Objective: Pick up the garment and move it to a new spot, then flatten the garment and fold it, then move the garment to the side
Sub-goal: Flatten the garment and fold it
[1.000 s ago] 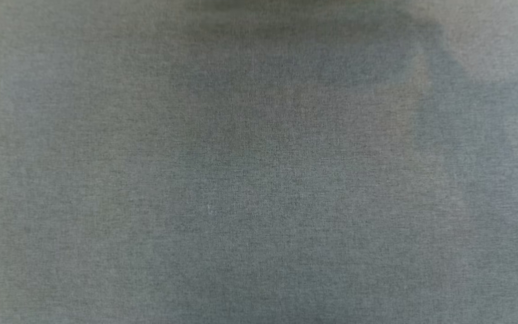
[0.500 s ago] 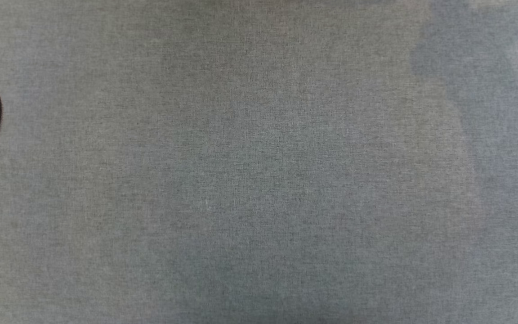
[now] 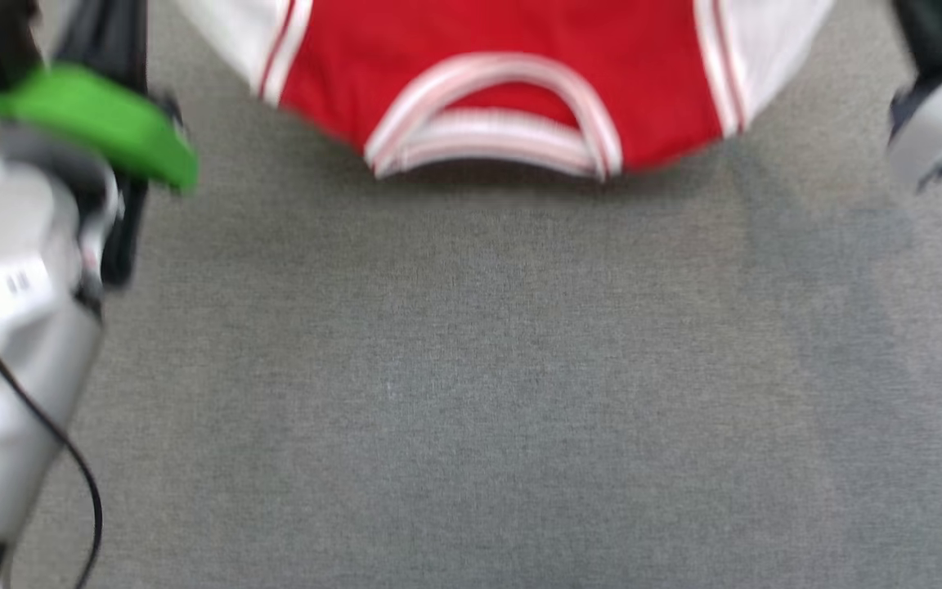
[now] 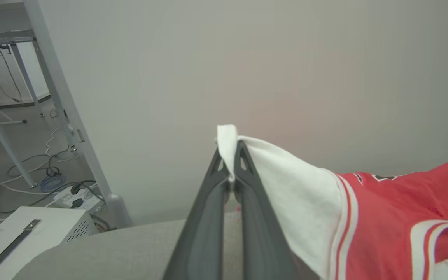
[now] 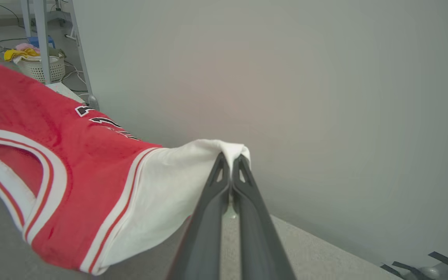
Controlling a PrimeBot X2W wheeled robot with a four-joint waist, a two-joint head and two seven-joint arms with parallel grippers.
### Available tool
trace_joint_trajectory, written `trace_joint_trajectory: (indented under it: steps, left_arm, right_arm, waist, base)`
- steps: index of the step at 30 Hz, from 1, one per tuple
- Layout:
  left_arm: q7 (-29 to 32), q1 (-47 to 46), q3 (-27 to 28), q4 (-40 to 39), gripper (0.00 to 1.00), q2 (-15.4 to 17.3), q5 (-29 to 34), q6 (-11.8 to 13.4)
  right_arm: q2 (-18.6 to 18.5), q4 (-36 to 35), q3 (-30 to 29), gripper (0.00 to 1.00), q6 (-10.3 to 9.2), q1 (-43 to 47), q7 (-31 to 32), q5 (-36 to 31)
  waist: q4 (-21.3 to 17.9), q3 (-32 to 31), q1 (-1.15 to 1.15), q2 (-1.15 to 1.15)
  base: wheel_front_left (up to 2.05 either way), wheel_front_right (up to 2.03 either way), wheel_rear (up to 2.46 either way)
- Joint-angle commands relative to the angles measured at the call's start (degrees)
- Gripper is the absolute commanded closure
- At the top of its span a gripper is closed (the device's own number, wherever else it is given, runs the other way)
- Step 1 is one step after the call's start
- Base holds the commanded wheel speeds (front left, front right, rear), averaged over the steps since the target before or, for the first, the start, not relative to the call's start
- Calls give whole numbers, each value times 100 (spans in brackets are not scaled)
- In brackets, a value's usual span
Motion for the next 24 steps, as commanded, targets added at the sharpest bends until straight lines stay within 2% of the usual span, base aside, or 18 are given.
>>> trace_joint_trajectory:
  steps: [1, 8, 13, 24]
  left_arm:
    - [-31, 504, 54, -151, 100, 98, -61, 101]
    - [-38, 2492, 245, -860, 100, 341, -373, 523]
    - [-34, 3776, 268, -1295, 100, 541, -594, 819]
    - [29, 5523, 156, -1640, 100, 665, -958, 1267]
  right_arm:
    - [-18, -64, 2, 100, -3, 388, -109, 37]
    - [-125, -338, -15, 100, -3, 2147, -113, 134]
    - [-115, -524, -262, 100, -3, 3318, -44, 172]
    - [50, -701, -1173, 100, -3, 5601, 273, 29]
  waist:
    - [-18, -555, 0, 0]
    - [-56, -1175, 0, 0]
    - [-108, -1483, 0, 0]
    - [-59, -1950, 0, 0]
  base:
    - [0, 0, 0]
    - [0, 0, 0]
    - [0, 0, 0]
    - [0, 0, 0]
